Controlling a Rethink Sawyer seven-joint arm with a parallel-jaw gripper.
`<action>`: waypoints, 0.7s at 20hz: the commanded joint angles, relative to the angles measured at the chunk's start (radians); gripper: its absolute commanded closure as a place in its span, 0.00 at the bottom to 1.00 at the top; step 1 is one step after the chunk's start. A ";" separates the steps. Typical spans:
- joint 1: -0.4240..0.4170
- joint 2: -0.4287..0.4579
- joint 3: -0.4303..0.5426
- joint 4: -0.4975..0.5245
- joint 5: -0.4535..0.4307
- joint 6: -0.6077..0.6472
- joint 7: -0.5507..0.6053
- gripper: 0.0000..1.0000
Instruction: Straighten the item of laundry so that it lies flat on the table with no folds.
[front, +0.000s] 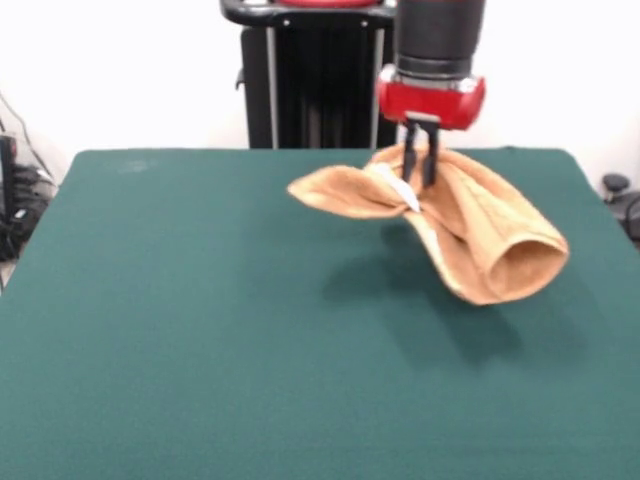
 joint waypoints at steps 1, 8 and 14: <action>0.060 0.080 -0.050 -0.078 0.111 -0.015 -0.021 1.00; 0.073 0.146 -0.065 -0.088 0.193 0.058 -0.071 1.00; 0.072 0.154 -0.079 -0.085 0.157 0.061 -0.061 0.00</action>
